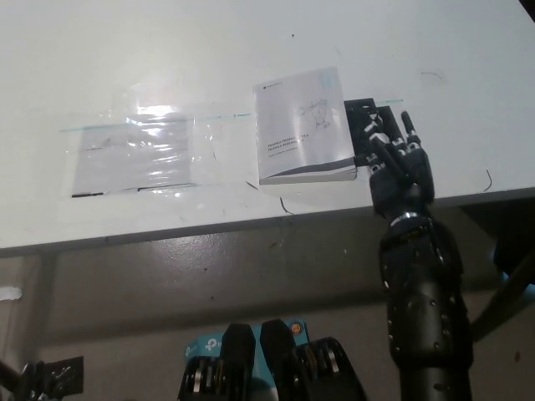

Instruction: The robot uses its right hand to slide under the cover of the book kept in the middle of the desk and open it

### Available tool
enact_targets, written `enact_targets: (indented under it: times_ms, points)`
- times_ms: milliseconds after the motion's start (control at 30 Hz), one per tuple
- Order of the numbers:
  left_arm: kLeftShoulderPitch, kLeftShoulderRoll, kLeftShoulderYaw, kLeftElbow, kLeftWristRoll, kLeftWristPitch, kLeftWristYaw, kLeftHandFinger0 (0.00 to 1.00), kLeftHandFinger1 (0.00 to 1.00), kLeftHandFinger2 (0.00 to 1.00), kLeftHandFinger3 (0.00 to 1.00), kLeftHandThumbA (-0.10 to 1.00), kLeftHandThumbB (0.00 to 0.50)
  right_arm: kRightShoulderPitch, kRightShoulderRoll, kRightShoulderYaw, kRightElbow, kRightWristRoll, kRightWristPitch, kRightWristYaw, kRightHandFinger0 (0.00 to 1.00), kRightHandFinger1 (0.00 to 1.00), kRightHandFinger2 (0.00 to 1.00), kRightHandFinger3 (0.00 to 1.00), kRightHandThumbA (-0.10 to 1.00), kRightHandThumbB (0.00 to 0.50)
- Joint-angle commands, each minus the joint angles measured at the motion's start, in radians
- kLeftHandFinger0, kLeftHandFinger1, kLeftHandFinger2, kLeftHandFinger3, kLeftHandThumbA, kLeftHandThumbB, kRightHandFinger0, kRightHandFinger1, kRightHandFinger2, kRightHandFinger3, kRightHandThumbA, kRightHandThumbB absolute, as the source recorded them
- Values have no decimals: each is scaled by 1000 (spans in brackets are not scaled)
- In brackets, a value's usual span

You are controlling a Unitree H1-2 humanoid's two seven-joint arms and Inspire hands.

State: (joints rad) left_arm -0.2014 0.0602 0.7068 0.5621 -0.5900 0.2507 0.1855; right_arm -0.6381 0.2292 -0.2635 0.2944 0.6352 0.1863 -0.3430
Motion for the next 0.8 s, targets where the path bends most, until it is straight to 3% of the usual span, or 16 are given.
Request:
enact_targets:
  times_ms: [0,167,233,400,500,567,667,767]
  points:
    - [0,19,-9,-19,-11,1,4,832,859,927,927,523,272,-64,20,20,12,-23,-19,45,955,1000,1000,1000,1000,6]
    - [-3,25,-15,-9,-10,-6,-8,846,861,916,944,560,258,-61,33,26,43,-46,-24,42,874,1000,1000,1000,1000,24]
    - [-2,25,-19,-20,-5,3,2,838,840,896,932,532,285,-54,36,24,50,-45,-23,48,887,1000,1000,1000,1000,25]
    - [4,25,-30,-34,-1,7,-2,852,863,938,968,531,263,-42,38,18,61,-43,-26,61,893,1000,1000,1000,1000,20]
    - [-8,24,-20,-22,-15,4,10,879,870,924,947,501,281,-39,35,20,64,-56,-32,59,867,1000,1000,1000,1000,19]
    - [-5,24,-25,-30,-10,8,12,823,842,911,934,488,276,-37,33,17,64,-52,-30,62,872,1000,1000,1000,1000,23]
    - [6,23,-27,-17,-12,-7,-4,864,874,925,940,503,287,-30,27,17,53,-44,-23,76,900,1000,1000,1000,1000,16]
    - [4,24,-25,-12,-13,-7,-1,831,846,900,920,486,291,-43,14,14,44,-44,-18,80,901,1000,1000,1000,1000,17]
